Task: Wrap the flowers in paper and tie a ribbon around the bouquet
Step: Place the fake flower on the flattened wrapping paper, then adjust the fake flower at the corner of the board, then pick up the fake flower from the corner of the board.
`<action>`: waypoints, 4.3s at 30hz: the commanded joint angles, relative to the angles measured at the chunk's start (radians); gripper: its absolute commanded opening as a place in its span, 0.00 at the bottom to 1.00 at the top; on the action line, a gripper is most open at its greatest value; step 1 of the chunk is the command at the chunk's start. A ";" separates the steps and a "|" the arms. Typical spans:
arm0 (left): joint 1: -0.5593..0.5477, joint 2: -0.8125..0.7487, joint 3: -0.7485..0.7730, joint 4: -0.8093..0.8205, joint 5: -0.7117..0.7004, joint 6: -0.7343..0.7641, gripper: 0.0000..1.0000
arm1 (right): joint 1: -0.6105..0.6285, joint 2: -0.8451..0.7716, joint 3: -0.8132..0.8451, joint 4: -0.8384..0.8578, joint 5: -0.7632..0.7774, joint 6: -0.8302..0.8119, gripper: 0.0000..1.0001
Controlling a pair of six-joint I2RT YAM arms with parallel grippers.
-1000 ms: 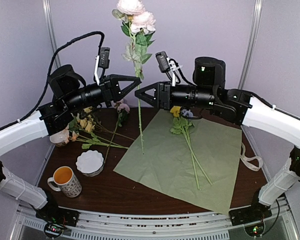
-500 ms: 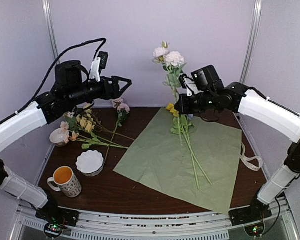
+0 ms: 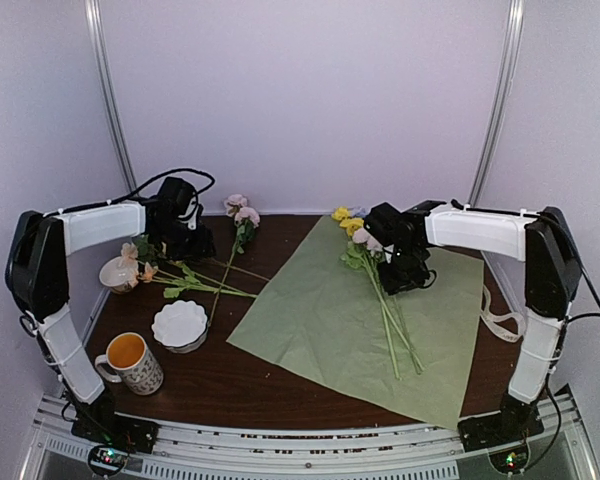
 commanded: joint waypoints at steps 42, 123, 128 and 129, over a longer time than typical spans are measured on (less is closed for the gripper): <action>-0.045 0.465 0.537 -0.284 0.021 0.166 0.69 | 0.006 -0.082 -0.084 0.057 -0.033 -0.005 0.45; 0.184 0.499 0.408 -0.092 0.085 -0.060 0.13 | 0.037 -0.098 -0.098 0.010 0.010 -0.028 0.45; 0.190 0.358 0.374 -0.013 0.079 -0.084 0.00 | 0.041 -0.106 -0.093 -0.002 0.013 -0.024 0.45; 0.190 0.327 0.371 0.006 0.083 -0.081 0.00 | 0.043 -0.110 -0.093 -0.003 0.012 -0.023 0.45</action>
